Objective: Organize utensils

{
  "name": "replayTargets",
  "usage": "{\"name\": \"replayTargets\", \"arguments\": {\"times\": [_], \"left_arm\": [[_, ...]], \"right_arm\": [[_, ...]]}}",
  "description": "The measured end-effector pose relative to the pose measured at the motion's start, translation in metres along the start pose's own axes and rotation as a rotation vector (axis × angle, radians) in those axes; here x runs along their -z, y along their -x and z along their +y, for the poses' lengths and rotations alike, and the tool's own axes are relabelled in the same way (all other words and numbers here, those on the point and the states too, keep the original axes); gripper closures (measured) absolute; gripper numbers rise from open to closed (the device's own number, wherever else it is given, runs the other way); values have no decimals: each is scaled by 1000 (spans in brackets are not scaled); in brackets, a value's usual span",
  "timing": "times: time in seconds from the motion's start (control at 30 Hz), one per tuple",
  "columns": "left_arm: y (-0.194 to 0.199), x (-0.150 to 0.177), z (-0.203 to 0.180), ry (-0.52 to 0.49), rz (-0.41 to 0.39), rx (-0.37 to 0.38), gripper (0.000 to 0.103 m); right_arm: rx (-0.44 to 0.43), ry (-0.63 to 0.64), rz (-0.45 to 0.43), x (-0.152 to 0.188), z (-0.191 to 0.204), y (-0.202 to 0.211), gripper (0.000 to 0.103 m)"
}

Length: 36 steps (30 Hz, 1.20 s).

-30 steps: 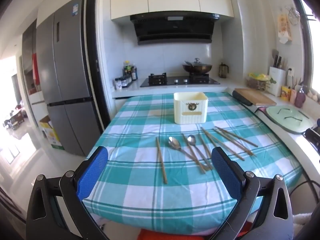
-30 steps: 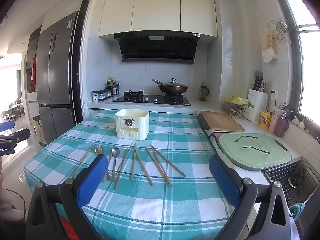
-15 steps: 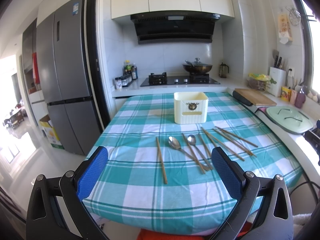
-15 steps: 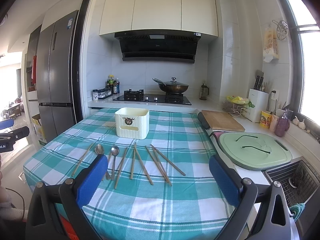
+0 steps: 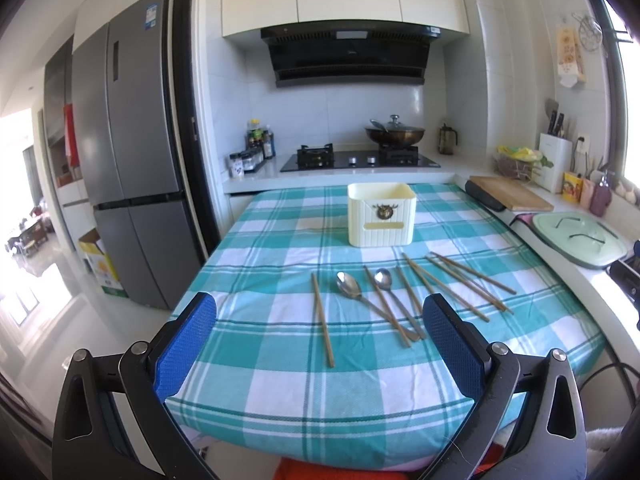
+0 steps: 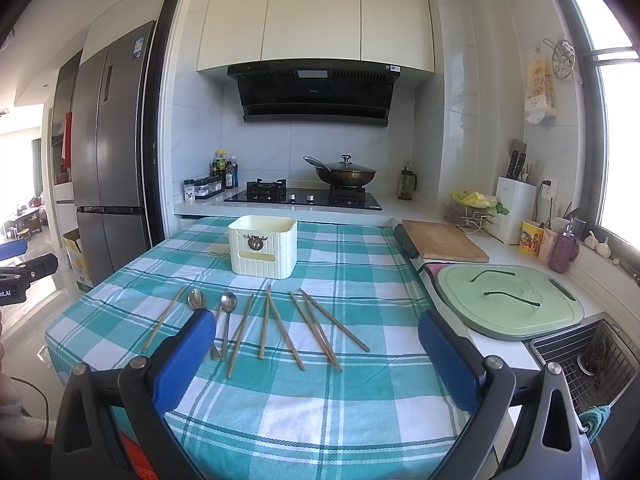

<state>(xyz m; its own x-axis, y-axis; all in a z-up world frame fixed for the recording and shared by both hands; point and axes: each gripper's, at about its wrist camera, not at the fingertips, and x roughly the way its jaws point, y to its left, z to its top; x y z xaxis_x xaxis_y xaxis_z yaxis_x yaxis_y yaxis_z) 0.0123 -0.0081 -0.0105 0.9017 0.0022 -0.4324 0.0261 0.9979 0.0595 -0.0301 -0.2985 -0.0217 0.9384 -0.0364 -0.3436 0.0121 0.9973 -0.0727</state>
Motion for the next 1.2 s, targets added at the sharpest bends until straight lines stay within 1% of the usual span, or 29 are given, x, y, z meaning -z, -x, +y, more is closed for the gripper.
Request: {"name": "replayTargets", "arguments": {"times": [0.97, 1.2], "left_arm": [[-1, 1, 1, 3, 1, 1, 0], [-7, 4, 1, 5, 4, 0, 0]], "right_arm": [[2, 2, 4, 0, 1, -1, 0], [0, 0, 6, 1, -1, -1, 0]]}}
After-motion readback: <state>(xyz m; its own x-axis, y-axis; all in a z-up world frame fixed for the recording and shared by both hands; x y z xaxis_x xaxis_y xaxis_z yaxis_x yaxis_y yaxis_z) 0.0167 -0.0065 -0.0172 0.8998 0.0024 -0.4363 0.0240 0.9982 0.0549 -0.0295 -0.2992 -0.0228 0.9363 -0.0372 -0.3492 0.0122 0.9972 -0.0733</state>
